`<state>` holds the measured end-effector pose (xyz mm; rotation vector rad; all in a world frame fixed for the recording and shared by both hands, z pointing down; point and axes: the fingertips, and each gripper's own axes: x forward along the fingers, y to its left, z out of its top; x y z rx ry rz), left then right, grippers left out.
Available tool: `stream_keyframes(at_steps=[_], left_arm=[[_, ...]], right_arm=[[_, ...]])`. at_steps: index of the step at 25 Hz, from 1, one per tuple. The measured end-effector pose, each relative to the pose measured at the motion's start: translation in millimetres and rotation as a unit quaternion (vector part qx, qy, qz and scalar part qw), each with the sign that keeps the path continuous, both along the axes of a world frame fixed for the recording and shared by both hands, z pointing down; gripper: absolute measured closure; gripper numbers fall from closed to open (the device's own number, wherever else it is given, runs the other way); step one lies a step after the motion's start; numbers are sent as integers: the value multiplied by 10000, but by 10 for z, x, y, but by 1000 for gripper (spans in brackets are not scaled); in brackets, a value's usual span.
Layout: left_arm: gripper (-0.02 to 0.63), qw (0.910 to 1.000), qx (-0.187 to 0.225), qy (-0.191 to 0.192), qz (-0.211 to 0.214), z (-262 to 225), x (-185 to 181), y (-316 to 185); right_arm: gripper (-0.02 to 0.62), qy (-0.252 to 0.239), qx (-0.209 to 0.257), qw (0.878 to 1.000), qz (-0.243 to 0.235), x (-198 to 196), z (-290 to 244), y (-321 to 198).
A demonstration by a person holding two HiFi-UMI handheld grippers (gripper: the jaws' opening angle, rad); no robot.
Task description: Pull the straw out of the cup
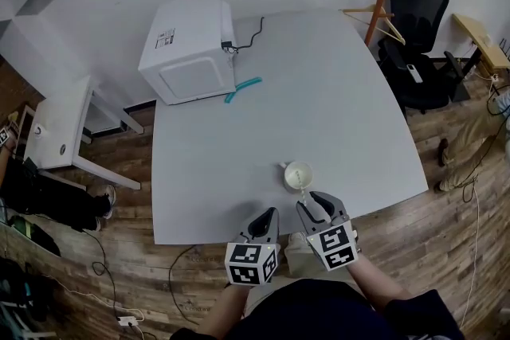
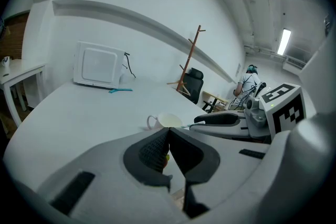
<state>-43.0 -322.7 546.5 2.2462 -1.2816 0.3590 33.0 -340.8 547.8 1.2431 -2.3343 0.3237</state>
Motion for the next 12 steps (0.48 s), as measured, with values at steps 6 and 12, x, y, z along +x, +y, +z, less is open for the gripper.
stream_keyframes(at_steps=[6, 12], left_arm=[[589, 10000, -54, -26, -75, 28, 19, -109], [589, 9998, -92, -32, -151, 67, 28, -196]], right_arm=[[453, 81, -138, 9997, -174, -15, 129, -119], [453, 143, -271, 9991, -293, -29, 253, -209]])
